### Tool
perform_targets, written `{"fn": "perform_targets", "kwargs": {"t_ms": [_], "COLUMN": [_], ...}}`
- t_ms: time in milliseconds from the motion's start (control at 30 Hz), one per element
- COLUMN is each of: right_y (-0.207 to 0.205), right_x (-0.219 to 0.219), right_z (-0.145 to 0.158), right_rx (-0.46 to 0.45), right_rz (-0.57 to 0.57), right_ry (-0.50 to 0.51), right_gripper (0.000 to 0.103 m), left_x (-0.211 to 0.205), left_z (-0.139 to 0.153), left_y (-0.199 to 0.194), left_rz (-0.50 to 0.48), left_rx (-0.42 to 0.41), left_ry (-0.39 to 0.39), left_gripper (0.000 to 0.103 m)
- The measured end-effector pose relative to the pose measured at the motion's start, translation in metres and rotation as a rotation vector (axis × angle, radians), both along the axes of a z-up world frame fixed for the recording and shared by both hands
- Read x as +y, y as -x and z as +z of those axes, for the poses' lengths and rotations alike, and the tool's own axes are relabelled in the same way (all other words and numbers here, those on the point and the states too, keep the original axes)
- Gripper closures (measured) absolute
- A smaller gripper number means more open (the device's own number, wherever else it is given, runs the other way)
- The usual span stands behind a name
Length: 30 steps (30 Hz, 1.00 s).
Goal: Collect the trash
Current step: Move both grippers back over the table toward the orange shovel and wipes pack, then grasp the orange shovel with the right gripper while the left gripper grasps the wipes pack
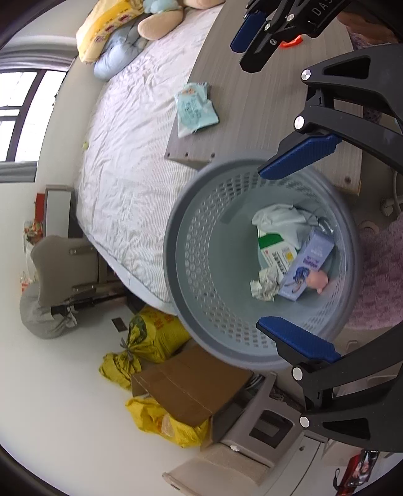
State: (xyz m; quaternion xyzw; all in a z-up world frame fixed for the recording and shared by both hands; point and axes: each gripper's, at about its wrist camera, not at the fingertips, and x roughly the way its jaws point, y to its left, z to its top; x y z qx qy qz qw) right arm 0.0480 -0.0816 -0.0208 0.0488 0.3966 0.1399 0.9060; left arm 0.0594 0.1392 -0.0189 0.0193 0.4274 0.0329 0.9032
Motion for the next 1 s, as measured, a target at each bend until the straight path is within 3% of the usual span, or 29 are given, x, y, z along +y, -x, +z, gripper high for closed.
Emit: {"fn": "perform_targets", "kwargs": {"t_ms": [300,500,667,1000], "right_y": [0.026,0.035,0.027,0.018], "right_x": [-0.077,-0.115,-0.121,-0.103], "right_z": [-0.020,-0.051,-0.070,-0.077], "right_rx": [0.010,0.091,0.144,0.141], "right_rz": [-0.188,-0.272,-0.289,-0.229], "right_ry": [0.099,0.152,0.164,0.150], "right_gripper": [0.050,0.050,0.050,0.051], "left_x": [-0.047,-0.074,-0.088,-0.099], "left_z": [-0.005,-0.012,-0.020,-0.024], "left_y": [-0.002,0.000,0.002,0.005], "left_rz": [-0.099,-0.145,-0.165,-0.182], "left_rx": [0.011,0.028,0.043,0.052], "left_ry": [0.027,0.038,0.032,0.019], "left_gripper": [0.015,0.015,0.015,0.015]}}
